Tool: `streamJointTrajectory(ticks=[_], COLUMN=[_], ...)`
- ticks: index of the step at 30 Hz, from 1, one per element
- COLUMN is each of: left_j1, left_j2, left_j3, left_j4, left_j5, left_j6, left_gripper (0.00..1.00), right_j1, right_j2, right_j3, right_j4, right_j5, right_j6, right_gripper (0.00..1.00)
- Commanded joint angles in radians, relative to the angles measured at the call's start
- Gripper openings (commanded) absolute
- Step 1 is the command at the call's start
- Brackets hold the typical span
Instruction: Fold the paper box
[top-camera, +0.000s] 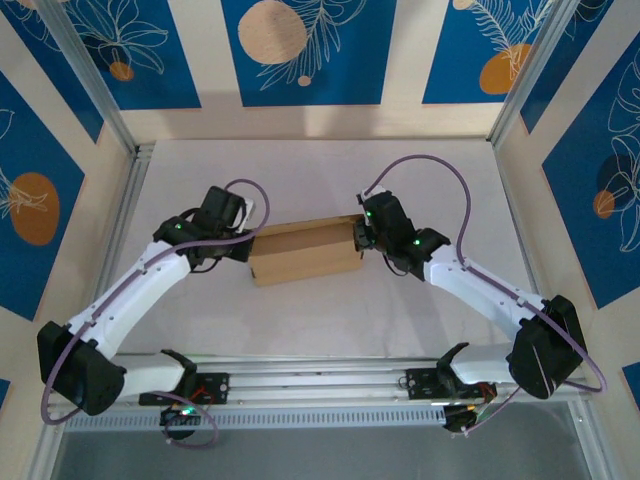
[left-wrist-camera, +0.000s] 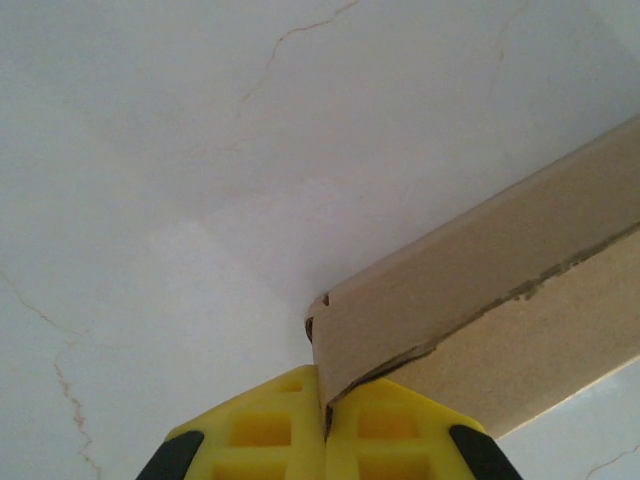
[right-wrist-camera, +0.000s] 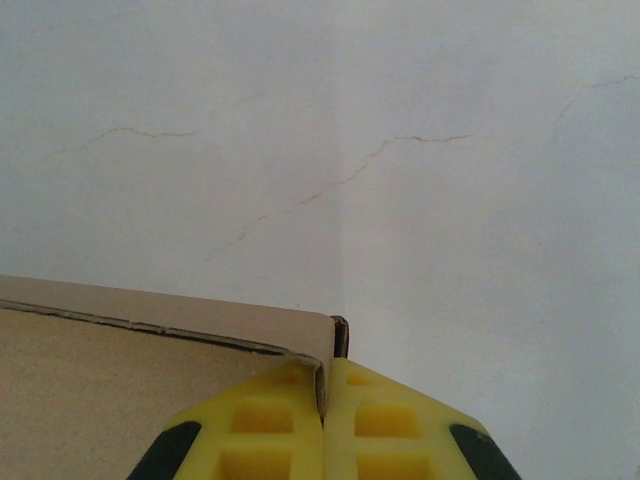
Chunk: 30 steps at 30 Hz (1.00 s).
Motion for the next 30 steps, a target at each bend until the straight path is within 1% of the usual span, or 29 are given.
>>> streamJointTrajectory(ticks=[1,3,6,13,15,19,22,25,30], left_j1=[0.027,0.044,0.055,0.079,0.083,0.083,0.083,0.080,0.061], left_j2=[0.011,0.022,0.045,0.070,0.071,0.046,0.034,0.018,-0.048], left_j3=[0.053,0.064,0.093,0.111,0.100,0.064,0.024,-0.013,-0.106], left_j4=[0.028,0.026,0.004,-0.001,0.009,0.022,0.047,0.067,0.128], left_j5=[0.069,0.108,0.126,0.155,0.158,0.110,0.113,0.099,0.044], left_j6=[-0.156,-0.218,-0.288,-0.356,-0.346,-0.325,-0.314,-0.294,-0.254], left_gripper=[0.03,0.04,0.05,0.06,0.05,0.04,0.03,0.01,0.00], right_j1=[0.028,0.030,0.033,0.033,0.033,0.033,0.032,0.033,0.024], right_j2=[0.023,0.026,0.026,0.039,0.041,0.035,0.032,0.030,0.009], right_j3=[-0.046,-0.044,-0.043,-0.043,-0.044,-0.045,-0.046,-0.046,-0.063], right_j4=[-0.096,-0.099,-0.099,-0.098,-0.096,-0.099,-0.097,-0.100,-0.091], right_j5=[-0.045,-0.042,-0.041,-0.046,-0.048,-0.041,-0.038,-0.033,-0.025], right_j6=[0.008,0.006,0.005,0.011,0.013,0.011,0.010,0.012,0.020], right_gripper=[0.00,0.00,0.00,0.00,0.00,0.00,0.00,0.00,0.00])
